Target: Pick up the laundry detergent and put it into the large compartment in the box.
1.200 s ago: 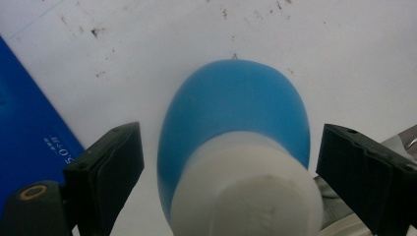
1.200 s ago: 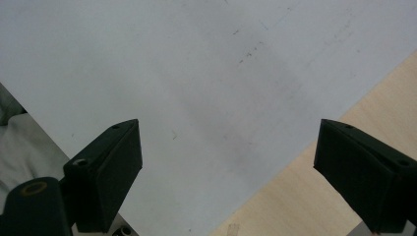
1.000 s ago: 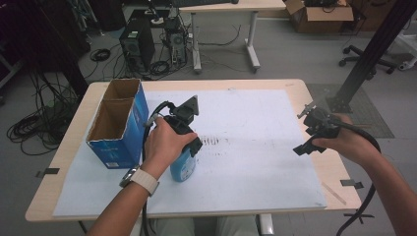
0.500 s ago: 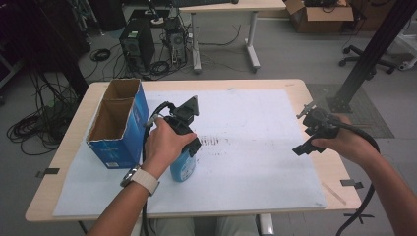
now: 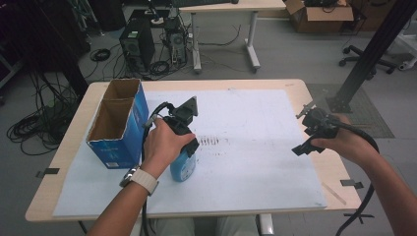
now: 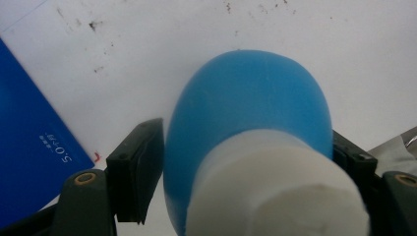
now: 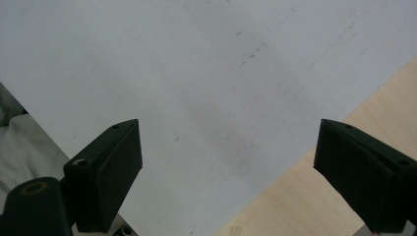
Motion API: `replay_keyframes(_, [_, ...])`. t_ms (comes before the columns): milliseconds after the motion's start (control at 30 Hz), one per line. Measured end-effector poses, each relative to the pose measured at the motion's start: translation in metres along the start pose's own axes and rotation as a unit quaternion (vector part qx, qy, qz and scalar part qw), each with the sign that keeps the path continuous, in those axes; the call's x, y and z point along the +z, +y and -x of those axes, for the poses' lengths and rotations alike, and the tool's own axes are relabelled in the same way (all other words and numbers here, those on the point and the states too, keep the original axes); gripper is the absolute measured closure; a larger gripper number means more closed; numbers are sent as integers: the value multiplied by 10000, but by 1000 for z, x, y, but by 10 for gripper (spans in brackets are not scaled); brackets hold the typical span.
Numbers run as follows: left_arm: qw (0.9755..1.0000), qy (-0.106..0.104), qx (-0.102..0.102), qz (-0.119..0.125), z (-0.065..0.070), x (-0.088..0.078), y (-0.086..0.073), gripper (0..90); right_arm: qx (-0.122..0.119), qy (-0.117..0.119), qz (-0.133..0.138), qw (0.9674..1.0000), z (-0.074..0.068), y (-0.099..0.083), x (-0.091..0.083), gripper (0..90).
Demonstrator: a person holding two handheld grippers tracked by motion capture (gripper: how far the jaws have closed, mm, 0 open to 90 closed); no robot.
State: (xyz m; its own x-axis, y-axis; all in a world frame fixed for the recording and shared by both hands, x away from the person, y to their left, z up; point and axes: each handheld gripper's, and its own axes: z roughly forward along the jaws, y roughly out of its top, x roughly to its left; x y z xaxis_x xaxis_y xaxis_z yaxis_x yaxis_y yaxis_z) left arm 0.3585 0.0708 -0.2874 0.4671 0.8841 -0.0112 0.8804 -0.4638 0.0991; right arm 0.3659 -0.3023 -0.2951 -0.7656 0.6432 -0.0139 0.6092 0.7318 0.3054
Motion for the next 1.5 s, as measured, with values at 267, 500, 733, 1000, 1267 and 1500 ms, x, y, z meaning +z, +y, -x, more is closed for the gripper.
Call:
replay_keyframes(267, [10000, -52, 6, 52, 1, 0, 0, 339, 9, -5, -4, 10000, 1, 0, 1, 112])
replay_keyframes(500, [9999, -55, 82, 24, 1, -1, 0, 361, 13, 0, 0, 10000, 0, 0, 1, 112])
replay_keyframes(733, [9999, -86, 48, 54, 0, -2, 1, 366, 13, 5, 0, 10000, 0, 0, 1, 112])
replay_keyframes(1000, [9999, -55, 88, 24, -3, -12, 3, 367, 24, 0, -26, 10000, 2, 0, 2, 112])
replay_keyframes(1267, [10000, -25, 18, 48, -4, -40, 7, 368, 3, -1, -43, 10000, 1, 3, 2, 112])
replay_keyframes(1500, [9999, -42, -53, 95, -8, -69, 10, 369, 1, 2, -25, 10000, 1, 4, 1, 112])
